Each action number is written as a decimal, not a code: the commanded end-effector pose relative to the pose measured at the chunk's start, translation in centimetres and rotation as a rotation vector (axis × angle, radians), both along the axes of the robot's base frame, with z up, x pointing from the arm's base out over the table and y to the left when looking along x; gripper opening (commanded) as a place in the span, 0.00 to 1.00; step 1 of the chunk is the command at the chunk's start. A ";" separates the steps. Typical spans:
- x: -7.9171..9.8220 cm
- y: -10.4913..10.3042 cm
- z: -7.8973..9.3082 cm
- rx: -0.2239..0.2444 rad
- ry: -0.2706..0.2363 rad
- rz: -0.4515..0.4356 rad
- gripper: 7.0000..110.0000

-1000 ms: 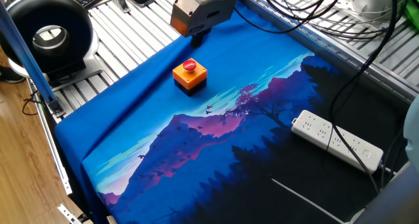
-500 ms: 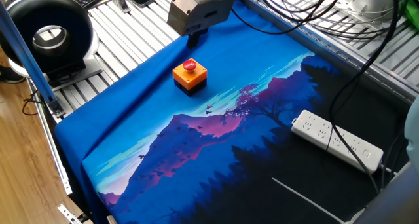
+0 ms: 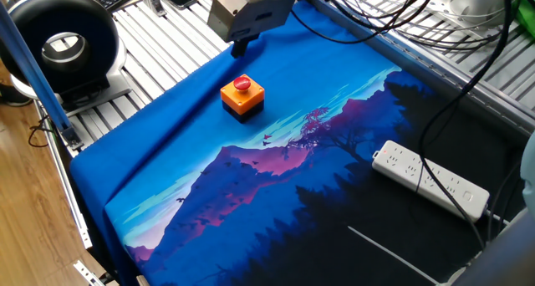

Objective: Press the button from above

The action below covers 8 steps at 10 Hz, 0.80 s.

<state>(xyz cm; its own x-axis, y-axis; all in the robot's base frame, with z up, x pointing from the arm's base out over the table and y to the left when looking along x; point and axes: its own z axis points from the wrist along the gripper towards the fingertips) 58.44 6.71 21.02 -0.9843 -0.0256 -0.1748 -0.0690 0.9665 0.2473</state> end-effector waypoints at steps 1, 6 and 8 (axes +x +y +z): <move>-0.2 -0.8 -0.1 -0.026 0.018 -0.035 0.00; -0.5 -1.6 -0.3 -0.056 0.037 -0.060 0.00; 0.2 -2.3 -1.2 -0.081 0.028 -0.058 0.00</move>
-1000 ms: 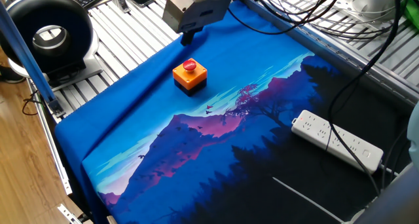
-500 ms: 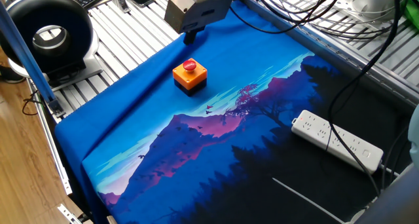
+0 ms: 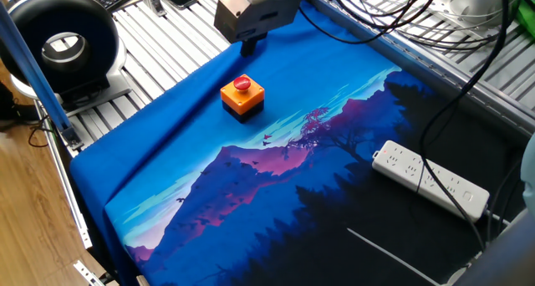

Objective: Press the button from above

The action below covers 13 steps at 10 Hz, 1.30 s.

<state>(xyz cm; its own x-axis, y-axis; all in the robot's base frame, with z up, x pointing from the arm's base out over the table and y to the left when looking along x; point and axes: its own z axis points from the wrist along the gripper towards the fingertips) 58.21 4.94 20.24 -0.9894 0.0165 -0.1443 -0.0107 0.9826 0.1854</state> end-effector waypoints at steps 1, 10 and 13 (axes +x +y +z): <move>1.0 -0.6 -0.9 -0.019 -0.011 -0.009 0.00; -3.2 -2.0 -0.6 -0.080 0.135 0.022 0.00; -3.0 -2.3 -0.9 -0.090 0.136 0.013 0.00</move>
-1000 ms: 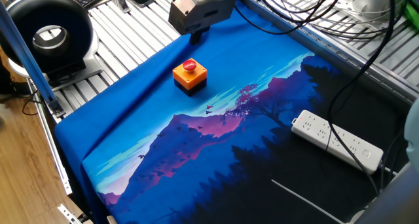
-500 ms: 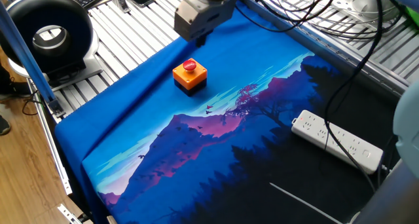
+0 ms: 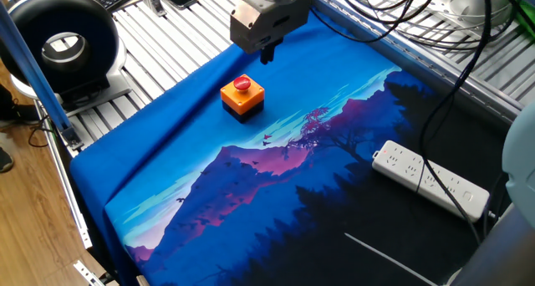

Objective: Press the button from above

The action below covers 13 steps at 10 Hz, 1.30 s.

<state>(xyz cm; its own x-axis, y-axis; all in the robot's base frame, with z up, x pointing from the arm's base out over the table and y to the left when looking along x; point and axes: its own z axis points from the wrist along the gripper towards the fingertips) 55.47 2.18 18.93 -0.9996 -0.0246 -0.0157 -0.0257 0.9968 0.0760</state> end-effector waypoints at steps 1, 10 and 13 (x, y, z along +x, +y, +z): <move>-0.3 0.5 0.4 0.023 0.007 -0.021 0.00; 5.2 4.4 1.8 0.204 -0.187 -0.173 0.00; 4.7 4.3 1.6 0.199 -0.167 -0.184 0.00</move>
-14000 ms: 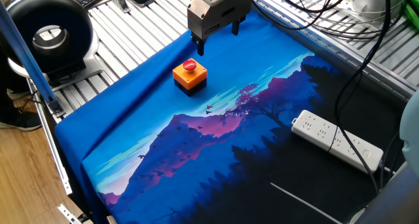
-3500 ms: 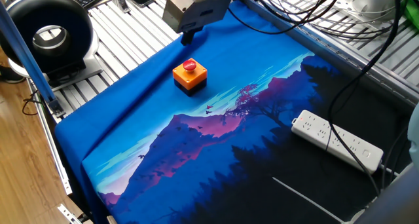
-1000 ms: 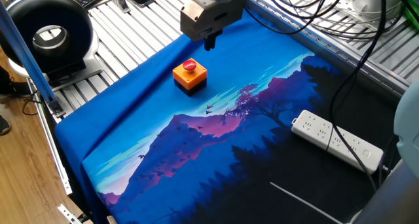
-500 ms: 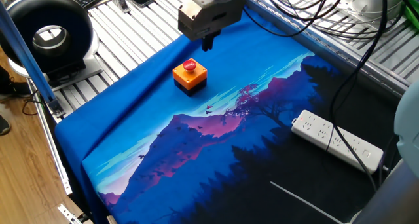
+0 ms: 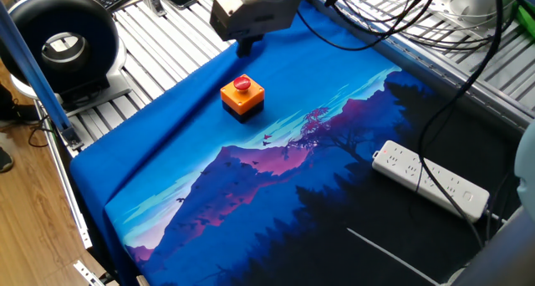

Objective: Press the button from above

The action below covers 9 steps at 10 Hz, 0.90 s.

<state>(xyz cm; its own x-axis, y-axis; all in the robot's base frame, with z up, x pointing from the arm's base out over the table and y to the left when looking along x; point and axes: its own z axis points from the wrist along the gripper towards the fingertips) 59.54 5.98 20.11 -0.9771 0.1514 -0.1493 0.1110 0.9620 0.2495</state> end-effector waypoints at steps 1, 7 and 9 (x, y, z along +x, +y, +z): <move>0.3 0.3 0.3 0.021 -0.009 -0.017 0.00; 3.5 0.2 0.2 -0.033 0.074 0.049 0.00; 5.5 0.2 -2.0 -0.018 0.034 0.075 0.00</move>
